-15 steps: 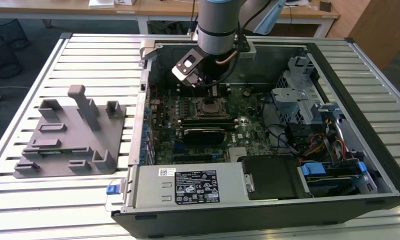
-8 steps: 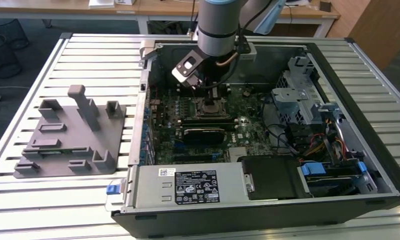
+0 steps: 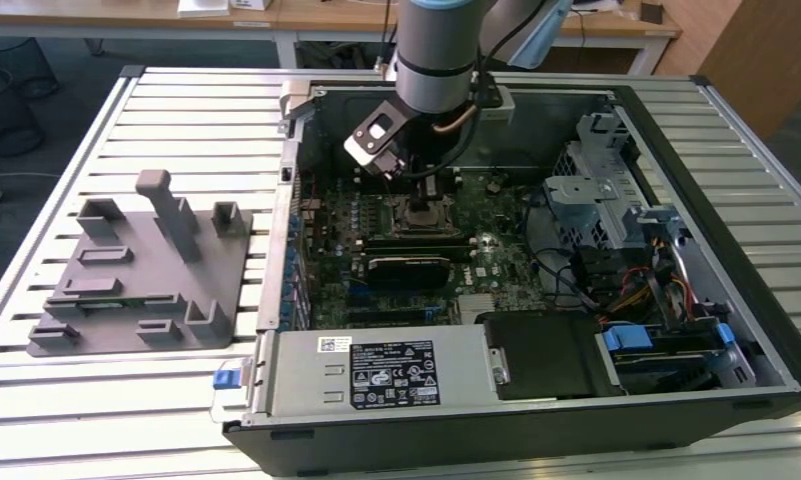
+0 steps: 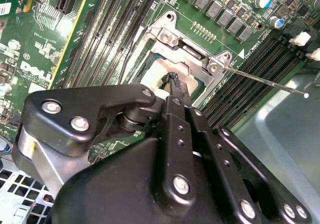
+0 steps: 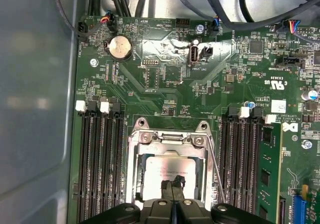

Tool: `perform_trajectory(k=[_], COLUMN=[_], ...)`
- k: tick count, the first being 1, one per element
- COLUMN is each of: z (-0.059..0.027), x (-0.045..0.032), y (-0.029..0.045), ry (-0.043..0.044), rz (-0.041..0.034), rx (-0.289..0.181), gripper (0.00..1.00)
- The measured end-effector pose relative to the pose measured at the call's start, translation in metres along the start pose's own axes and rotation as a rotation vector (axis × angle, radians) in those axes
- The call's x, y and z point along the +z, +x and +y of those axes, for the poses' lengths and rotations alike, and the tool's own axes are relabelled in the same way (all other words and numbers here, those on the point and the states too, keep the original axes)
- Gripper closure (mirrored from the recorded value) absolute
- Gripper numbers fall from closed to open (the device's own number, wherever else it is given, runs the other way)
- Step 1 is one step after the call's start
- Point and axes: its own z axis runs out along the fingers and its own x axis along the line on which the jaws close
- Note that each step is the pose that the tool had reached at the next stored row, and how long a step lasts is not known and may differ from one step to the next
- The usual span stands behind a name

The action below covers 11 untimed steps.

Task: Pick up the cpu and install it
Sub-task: 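Install the first cpu locking lever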

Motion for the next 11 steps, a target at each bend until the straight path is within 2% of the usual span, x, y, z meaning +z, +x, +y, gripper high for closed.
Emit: perform_trajectory(k=[6, 11], z=[0.0001, 0.0002], x=[-0.006, -0.0147], y=[0.0002, 0.0004], ry=[-0.0002, -0.0005], rz=[0.0003, 0.0004], rx=[0.0, 0.0], gripper=[0.89, 0.89])
